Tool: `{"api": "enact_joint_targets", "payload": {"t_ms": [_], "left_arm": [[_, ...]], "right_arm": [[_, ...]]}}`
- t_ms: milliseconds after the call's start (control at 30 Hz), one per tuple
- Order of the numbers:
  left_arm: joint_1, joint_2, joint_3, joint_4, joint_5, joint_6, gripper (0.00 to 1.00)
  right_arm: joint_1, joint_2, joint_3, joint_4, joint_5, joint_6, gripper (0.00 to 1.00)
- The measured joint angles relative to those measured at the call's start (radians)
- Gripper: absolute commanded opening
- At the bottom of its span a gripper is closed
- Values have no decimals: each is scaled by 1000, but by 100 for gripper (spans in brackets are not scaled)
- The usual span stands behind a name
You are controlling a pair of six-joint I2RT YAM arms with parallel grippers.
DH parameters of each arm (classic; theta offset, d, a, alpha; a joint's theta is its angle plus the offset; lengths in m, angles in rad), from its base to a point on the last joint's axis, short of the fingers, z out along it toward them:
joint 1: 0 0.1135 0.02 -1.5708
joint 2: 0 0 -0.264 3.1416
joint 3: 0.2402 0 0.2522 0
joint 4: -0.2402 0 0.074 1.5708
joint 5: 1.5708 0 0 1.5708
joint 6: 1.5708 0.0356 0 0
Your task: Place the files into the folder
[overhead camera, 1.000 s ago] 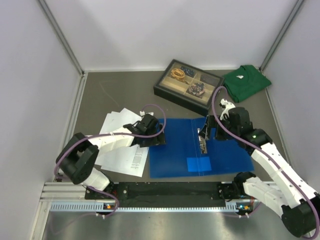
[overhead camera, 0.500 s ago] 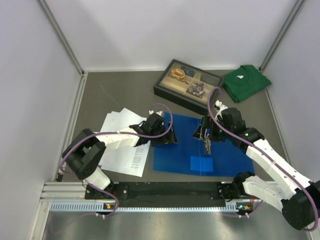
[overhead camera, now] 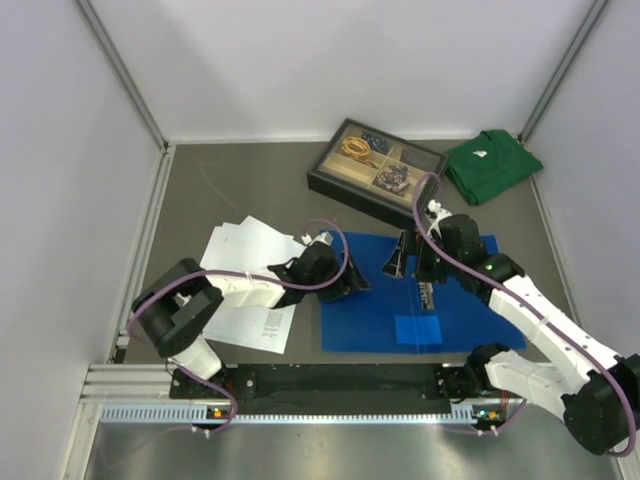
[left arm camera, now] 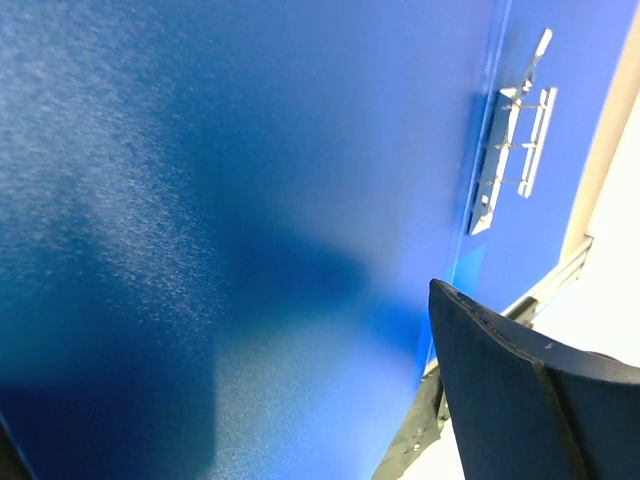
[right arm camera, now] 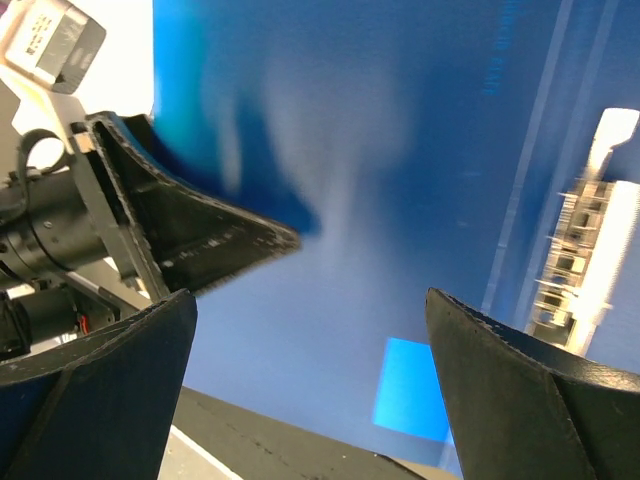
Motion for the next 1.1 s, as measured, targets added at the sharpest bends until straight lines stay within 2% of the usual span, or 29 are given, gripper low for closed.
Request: {"api": "enact_joint_targets", "payload": {"t_ms": [167,367,533,667,767,867,933,1000,1100], "left_arm": [[-29,27,39,3,-19,-8,98],[-14,-40,71,-174,-101,80,98],[89,-246,90,-455,-175,202,98],[182,-473,113,-654,-312,268,96],[302,-613,124,-716,-364,319,96],[507,-616,145,-706,-343,373,91],[658,-542,153,-671,-277,400,91],[767,-443,150,-626,-182,414,92],[883,-285,134,-569,-37,415,93]], "right_arm": [[14,8,0,6,0,7,95],[58,28,0,30,36,37,96],[132,79,23,53,113,120,94],[265,228,134,84,188,193,85],[365,378,228,169,239,273,81],[436,521,298,266,276,346,78],[465,635,368,306,288,377,75],[479,742,436,356,291,393,66],[483,863,503,423,291,416,67]]}}
